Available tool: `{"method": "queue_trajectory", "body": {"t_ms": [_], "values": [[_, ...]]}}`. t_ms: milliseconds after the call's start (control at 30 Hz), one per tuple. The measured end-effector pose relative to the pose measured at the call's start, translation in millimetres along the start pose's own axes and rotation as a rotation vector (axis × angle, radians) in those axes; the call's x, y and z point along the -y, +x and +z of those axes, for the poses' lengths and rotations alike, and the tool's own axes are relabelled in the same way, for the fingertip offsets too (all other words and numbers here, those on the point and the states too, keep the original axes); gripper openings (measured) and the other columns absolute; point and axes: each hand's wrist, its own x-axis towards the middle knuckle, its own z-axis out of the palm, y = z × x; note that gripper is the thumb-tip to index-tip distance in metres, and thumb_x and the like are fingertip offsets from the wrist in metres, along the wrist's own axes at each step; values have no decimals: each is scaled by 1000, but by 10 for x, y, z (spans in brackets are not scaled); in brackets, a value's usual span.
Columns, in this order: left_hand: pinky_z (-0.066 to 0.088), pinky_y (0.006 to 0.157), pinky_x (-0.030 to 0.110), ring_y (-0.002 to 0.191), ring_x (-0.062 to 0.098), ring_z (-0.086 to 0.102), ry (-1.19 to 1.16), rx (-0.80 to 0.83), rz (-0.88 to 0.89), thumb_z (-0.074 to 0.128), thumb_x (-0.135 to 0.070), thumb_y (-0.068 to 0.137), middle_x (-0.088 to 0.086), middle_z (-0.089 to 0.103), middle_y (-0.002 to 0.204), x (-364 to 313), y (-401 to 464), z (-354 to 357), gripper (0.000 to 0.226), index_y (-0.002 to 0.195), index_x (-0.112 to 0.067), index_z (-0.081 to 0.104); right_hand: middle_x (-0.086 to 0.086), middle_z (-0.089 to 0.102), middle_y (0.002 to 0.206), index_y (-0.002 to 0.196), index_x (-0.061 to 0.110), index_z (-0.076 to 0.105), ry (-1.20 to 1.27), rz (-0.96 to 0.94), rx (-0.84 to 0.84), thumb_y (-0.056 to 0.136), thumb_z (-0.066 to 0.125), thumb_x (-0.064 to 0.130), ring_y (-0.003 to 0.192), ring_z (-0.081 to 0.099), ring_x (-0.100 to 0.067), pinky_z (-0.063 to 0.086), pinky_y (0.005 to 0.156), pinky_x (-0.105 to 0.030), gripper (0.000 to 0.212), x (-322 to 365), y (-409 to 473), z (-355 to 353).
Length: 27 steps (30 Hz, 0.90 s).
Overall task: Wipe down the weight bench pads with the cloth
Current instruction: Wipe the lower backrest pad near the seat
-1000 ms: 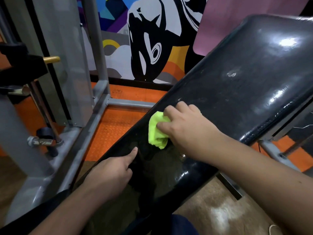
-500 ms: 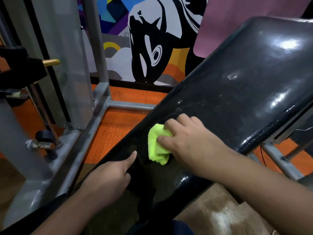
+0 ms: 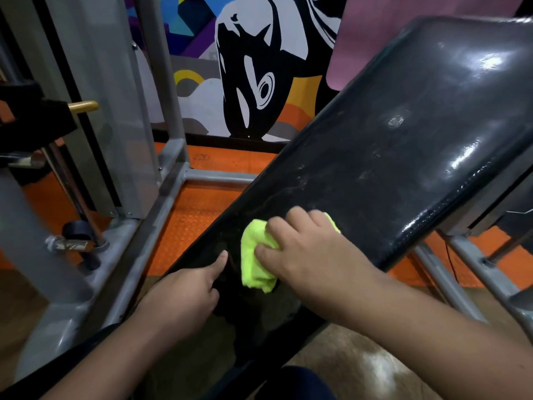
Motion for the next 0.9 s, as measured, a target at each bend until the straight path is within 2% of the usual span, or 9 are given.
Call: {"method": "queue_trajectory", "body": {"t_ms": [100, 200, 267, 400, 533, 600, 700, 800, 900], "values": [[53, 75, 40, 77, 18, 59, 2, 1, 1, 43, -22, 94, 6, 67, 95, -3, -12, 11, 76, 154, -55, 9, -5, 51, 102, 110, 25, 63, 15, 60, -30, 81, 56, 20, 87, 44, -29, 38, 69, -42, 31, -105, -54, -24], [48, 63, 36, 71, 15, 58, -8, 0, -12, 43, -22, 95, 0, 61, 80, 1, 10, 31, 76, 155, -53, 7, -6, 49, 100, 110, 23, 63, -7, 94, -29, 82, 47, 16, 86, 42, -30, 35, 68, -43, 32, -45, 13, -32], [51, 68, 41, 74, 19, 62, -17, 4, -10, 44, -23, 95, 4, 65, 82, 31, 9, 47, 77, 154, -55, 6, -7, 51, 101, 113, 22, 64, 10, 29, -36, 81, 47, 19, 86, 43, -30, 37, 68, -42, 36, 26, -67, 12], [55, 72, 42, 72, 17, 62, -38, 1, 2, 43, -22, 93, 4, 67, 83, 36, -10, 63, 79, 153, -57, 6, -6, 53, 102, 114, 24, 64, 43, 92, -53, 72, 73, 22, 86, 44, -29, 38, 69, -42, 43, -95, -156, -22], [51, 68, 40, 69, 16, 60, -12, -14, 4, 43, -20, 94, 2, 62, 75, 34, 2, 46, 78, 153, -56, 6, -8, 53, 100, 112, 20, 65, 18, 79, -71, 75, 65, 21, 85, 43, -29, 35, 68, -42, 37, 28, -147, 15], [52, 69, 42, 69, 17, 62, -27, -1, 13, 43, -21, 94, 4, 65, 79, 39, -18, 50, 78, 153, -56, 6, -8, 54, 103, 117, 20, 64, 35, 35, -93, 74, 67, 21, 86, 45, -30, 35, 69, -42, 43, 29, -278, 50], [55, 72, 43, 73, 18, 63, -32, 3, 11, 42, -21, 93, 5, 67, 85, 16, -28, 66, 80, 154, -55, 4, -8, 53, 105, 118, 20, 63, 34, 97, -113, 73, 73, 20, 88, 45, -30, 37, 70, -43, 46, -57, -285, -4], [53, 66, 40, 67, 16, 61, -3, -8, -4, 43, -21, 94, 2, 62, 76, 16, -4, 58, 79, 154, -54, 5, -8, 52, 104, 118, 18, 63, 19, 95, -97, 78, 67, 20, 87, 43, -30, 38, 70, -43, 41, 45, -231, 4], [51, 64, 39, 65, 14, 59, 0, 3, -1, 42, -21, 94, 0, 58, 72, 8, -15, 53, 79, 154, -55, 4, -8, 55, 108, 122, 19, 61, 67, 35, -111, 76, 71, 22, 89, 47, -31, 37, 71, -43, 46, 64, -404, 48]]}}
